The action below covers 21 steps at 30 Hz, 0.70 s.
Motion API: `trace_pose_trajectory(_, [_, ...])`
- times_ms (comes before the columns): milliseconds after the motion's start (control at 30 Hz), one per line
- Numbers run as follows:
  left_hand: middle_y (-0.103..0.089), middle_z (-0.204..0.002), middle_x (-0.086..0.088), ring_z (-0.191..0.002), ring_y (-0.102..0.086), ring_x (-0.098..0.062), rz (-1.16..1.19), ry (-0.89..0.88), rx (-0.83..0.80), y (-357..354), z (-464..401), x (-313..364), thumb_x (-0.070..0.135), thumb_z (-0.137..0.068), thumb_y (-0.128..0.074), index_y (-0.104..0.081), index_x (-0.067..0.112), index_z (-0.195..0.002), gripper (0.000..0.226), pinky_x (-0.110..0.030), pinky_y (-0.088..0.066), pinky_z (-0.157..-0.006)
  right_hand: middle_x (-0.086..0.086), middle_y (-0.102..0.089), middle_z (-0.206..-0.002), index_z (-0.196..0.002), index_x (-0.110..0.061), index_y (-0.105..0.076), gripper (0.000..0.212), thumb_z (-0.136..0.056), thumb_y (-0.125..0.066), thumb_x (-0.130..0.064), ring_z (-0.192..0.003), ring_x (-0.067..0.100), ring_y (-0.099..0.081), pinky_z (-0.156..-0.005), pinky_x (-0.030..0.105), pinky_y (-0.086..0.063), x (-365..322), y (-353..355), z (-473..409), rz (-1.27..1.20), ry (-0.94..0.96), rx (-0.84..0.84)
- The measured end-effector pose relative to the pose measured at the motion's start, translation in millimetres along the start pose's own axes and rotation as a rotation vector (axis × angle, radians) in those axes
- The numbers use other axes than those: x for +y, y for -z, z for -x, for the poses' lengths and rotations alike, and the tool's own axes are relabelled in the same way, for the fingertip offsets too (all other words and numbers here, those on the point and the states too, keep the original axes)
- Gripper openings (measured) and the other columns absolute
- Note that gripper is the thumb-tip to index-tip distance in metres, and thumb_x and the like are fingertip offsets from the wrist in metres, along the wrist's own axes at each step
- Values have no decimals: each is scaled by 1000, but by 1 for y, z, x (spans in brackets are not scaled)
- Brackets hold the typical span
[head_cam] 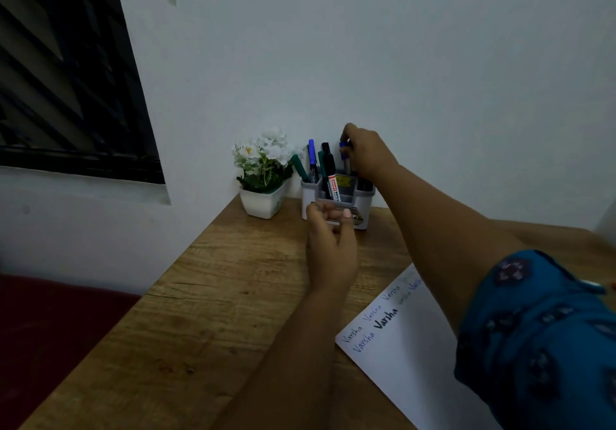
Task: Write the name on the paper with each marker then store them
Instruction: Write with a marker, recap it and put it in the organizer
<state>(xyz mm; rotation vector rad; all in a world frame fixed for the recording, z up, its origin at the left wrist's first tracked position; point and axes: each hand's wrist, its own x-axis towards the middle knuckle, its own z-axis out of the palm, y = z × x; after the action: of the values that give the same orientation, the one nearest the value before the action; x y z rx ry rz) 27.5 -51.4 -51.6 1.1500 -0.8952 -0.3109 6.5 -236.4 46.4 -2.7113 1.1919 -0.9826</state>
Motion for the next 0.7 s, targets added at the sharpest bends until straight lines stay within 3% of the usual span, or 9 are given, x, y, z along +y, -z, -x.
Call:
trace_pose_trajectory(167, [-57, -92, 15, -79, -58, 7, -5, -15, -12, 1, 0, -1, 23, -96, -54, -44, 35, -101, 16, -6, -45, -64, 21, -62, -103, -112, -8, -57, 17, -96, -53, -12, -101, 36, -51, -83, 42, -41, 1, -8, -2, 155, 13, 84])
trace_pose_trajectory(333, [-57, -91, 16, -78, -59, 7, -16, -8, -16, 1, 1, 0, 23, -96, -55, -46, 28, -104, 14, -5, -44, -63, 8, -64, -115, -123, -23, -59, 37, -90, -53, -7, -116, 31, -41, -88, 42, -32, 2, -7, -8, 342, 17, 57])
trace_pose_trajectory(467, [-56, -92, 16, -80, -59, 2, -29, 9, -29, 1, 1, 2, 26, -96, -54, -45, 28, -107, 15, -5, -45, -61, 5, -62, -123, -130, -28, -60, 37, -97, -50, -15, -118, 31, -41, -88, 42, -33, 4, -4, -9, 364, 34, 56])
trace_pose_trajectory(700, [-57, -96, 12, -84, -58, 0, -73, 11, -64, 0, 4, 4, 27, -96, -54, -44, 26, -109, 17, -10, -44, -66, 2, -61, -124, -138, -35, -53, 50, -98, -41, -6, -119, 30, -40, -89, 42, -32, 1, 1, -1, 350, 52, 11])
